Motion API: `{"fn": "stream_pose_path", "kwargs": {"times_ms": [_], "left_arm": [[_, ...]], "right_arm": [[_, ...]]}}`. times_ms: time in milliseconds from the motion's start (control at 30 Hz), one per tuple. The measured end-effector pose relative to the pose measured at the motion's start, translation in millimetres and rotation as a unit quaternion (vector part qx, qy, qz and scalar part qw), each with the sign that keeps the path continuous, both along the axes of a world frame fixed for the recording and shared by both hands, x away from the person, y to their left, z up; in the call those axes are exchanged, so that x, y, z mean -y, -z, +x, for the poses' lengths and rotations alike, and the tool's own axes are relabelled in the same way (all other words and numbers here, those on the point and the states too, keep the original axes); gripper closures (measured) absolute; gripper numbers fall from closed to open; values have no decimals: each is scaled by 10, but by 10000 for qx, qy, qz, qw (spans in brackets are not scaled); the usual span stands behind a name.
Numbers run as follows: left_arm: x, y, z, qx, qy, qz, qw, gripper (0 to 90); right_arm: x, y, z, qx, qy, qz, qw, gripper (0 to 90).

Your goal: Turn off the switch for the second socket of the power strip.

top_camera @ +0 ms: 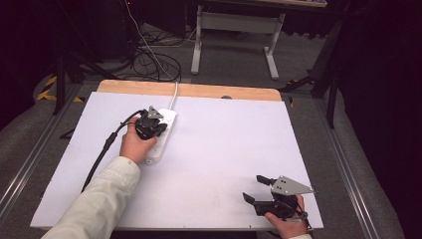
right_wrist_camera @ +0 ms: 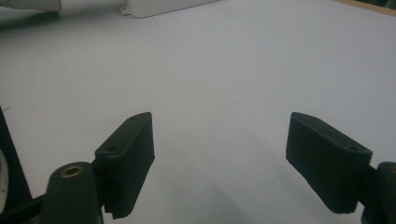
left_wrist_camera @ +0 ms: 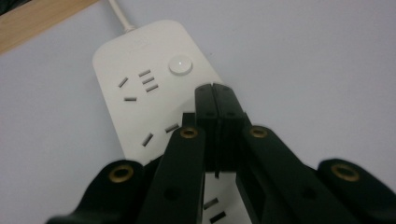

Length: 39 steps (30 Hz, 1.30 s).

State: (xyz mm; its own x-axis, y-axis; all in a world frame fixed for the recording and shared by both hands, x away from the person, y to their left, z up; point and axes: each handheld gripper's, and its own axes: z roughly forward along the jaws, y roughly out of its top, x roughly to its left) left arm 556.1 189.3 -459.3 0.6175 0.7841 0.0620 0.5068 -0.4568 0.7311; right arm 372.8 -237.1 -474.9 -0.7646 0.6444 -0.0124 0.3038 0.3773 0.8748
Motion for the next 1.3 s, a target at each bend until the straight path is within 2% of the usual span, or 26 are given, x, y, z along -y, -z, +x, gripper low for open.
{"fn": "stream_pose_path", "kwargs": {"times_ms": [67, 100, 133, 167, 200, 300, 467, 567, 633, 667, 867, 933, 967, 1000, 1033, 1067, 1133, 1200, 1300], "left_arm": [[1, -2, -3, -12, -30, -14, 10000, 898], [0, -18, -10, 71, -20, 11, 10000, 897], [2, -68, -24, 227, -20, -52, 9997, 895], [2, -91, -28, 263, -33, -127, 9996, 895], [-4, -122, -32, 261, -16, -210, 9994, 893], [-9, -181, -52, 252, 25, -266, 9993, 888], [-45, -298, -105, 296, 36, -191, 9994, 876], [-67, -359, -125, 215, 1, -281, 9994, 874], [-77, -408, -136, 286, -2, -252, 9993, 872], [-75, -427, -150, 246, -7, -332, 9991, 870], [-105, -529, -207, 336, 31, -387, 9987, 850], [-116, -547, -224, 300, 43, -445, 9986, 837], [-120, -554, -231, 266, 55, -475, 9985, 822], [-121, -563, -240, 255, 50, -480, 9985, 735], [-116, -575, -254, 225, 78, -511, 9984, 735], [-109, -591, -279, 249, 65, -524, 9983, 654], [-107, -634, -329, 337, 103, -495, 9982, 620], [-99, -667, -383, 325, 177, -525, 9979, 519], [-85, -710, -466, 378, 284, -476, 9977, 430]], "right_arm": [[0, 1, 2, -22, 1, 4, 10000, 243], [1, 3, 9, -22, 1, -5, 10000, 243], [1, 3, 8, -17, 4, -5, 10000, 243], [2, 3, 9, -15, 9, -4, 10000, 243], [4, 2, 9, -17, 12, -1, 10000, 243], [8, 1, 10, -14, 21, 0, 10000, 243], [1, -5, 8, 6, 8, 8, 10000, 243], [-4, -3, 14, -1, 11, 1, 10000, 243], [-2, -4, 15, 0, 13, 3, 10000, 243], [0, -4, 15, -3, 18, 9, 10000, 243], [-2, -4, 18, -11, 27, 7, 10000, 243], [-3, -4, 18, -5, 22, 3, 10000, 243], [-3, -3, 18, -6, 24, 3, 10000, 243], [-2, -5, 19, -10, 34, 10, 10000, 242], [-2, -5, 19, -10, 34, 10, 10000, 242], [-3, -8, 20, -8, 31, 13, 10000, 243], [-5, -9, 21, -3, 28, 9, 10000, 242], [-8, -10, 24, 10, 18, 4, 10000, 243], [-13, -12, 27, 6, 13, 10, 10000, 242]]}}
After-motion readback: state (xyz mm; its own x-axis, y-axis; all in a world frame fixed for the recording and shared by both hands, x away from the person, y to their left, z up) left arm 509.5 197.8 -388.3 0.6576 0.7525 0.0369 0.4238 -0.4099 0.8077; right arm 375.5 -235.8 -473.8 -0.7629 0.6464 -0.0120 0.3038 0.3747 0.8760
